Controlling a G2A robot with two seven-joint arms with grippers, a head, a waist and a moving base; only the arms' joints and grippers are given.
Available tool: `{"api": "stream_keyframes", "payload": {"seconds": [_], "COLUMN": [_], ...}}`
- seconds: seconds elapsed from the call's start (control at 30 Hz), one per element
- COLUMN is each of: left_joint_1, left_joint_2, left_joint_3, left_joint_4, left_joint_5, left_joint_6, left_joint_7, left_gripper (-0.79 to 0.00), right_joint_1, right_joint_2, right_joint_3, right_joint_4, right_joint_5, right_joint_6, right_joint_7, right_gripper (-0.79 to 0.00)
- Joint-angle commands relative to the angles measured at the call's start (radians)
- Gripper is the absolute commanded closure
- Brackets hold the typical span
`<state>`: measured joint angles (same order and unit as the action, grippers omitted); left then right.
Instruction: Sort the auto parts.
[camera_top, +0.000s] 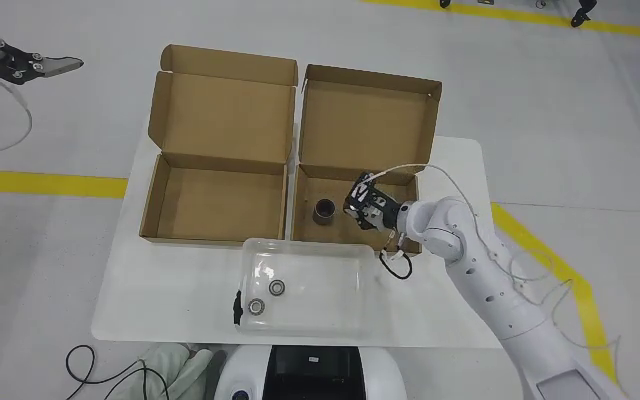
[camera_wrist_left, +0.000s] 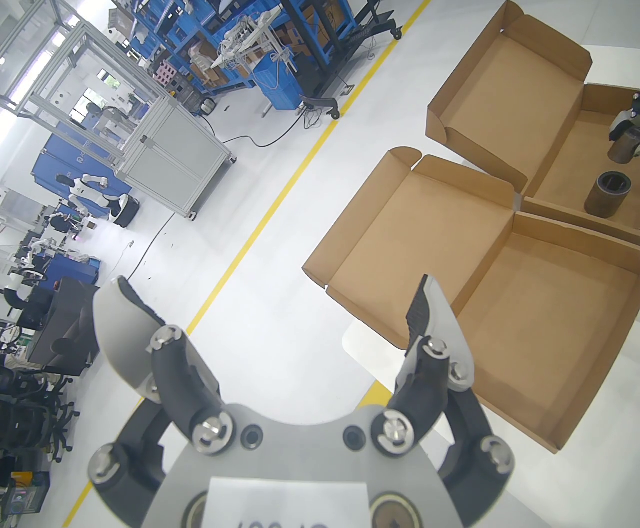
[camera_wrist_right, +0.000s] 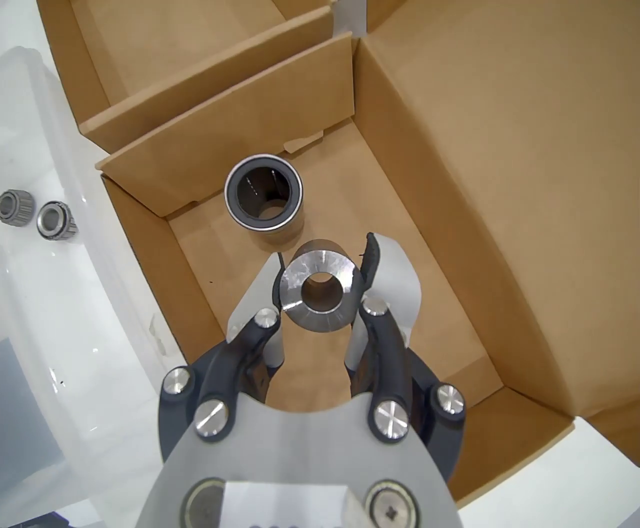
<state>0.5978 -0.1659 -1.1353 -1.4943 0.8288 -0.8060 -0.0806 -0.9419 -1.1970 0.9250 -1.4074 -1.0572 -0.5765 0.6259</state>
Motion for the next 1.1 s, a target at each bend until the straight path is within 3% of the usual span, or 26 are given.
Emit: {"api": "stream_keyframes", "payload": {"seconds": [0.0, 0.33, 0.47, 0.63, 0.73, 0.77, 0.8, 0.83, 0.87, 1.07], "left_joint_1": [0.000, 0.000, 0.000, 0.000, 0.000, 0.000, 0.000, 0.000, 0.000, 0.000], "left_joint_2": [0.000, 0.000, 0.000, 0.000, 0.000, 0.000, 0.000, 0.000, 0.000, 0.000], "left_joint_3": [0.000, 0.000, 0.000, 0.000, 0.000, 0.000, 0.000, 0.000, 0.000, 0.000], "left_joint_4": [0.000, 0.000, 0.000, 0.000, 0.000, 0.000, 0.000, 0.000, 0.000, 0.000], "left_joint_5": [0.000, 0.000, 0.000, 0.000, 0.000, 0.000, 0.000, 0.000, 0.000, 0.000], "left_joint_6": [0.000, 0.000, 0.000, 0.000, 0.000, 0.000, 0.000, 0.000, 0.000, 0.000], "left_joint_7": [0.000, 0.000, 0.000, 0.000, 0.000, 0.000, 0.000, 0.000, 0.000, 0.000], "left_gripper": [-0.785, -0.785, -0.785, -0.785, -0.785, -0.785, -0.785, -0.785, -0.785, -0.785], "right_joint_1": [0.013, 0.062, 0.080, 0.103, 0.112, 0.115, 0.117, 0.120, 0.123, 0.107], "right_joint_2": [-0.005, -0.028, -0.037, -0.049, -0.055, -0.057, -0.058, -0.060, -0.062, -0.053], "right_joint_3": [-0.015, -0.071, -0.089, -0.110, -0.122, -0.125, -0.127, -0.130, -0.132, -0.108], "right_joint_4": [0.018, 0.084, 0.109, 0.145, 0.159, 0.163, 0.168, 0.171, 0.173, 0.100], "right_joint_5": [0.005, 0.024, 0.038, 0.053, 0.056, 0.057, 0.058, 0.058, 0.056, 0.016], "right_joint_6": [0.008, 0.037, 0.042, 0.047, 0.048, 0.049, 0.050, 0.051, 0.051, 0.069], "right_joint_7": [0.015, 0.057, 0.082, 0.086, 0.086, 0.085, 0.083, 0.082, 0.080, 0.062], "right_gripper": [0.000, 0.000, -0.111, -0.191, -0.336, -0.468, -0.523, -0.717, -0.763, -0.785]}}
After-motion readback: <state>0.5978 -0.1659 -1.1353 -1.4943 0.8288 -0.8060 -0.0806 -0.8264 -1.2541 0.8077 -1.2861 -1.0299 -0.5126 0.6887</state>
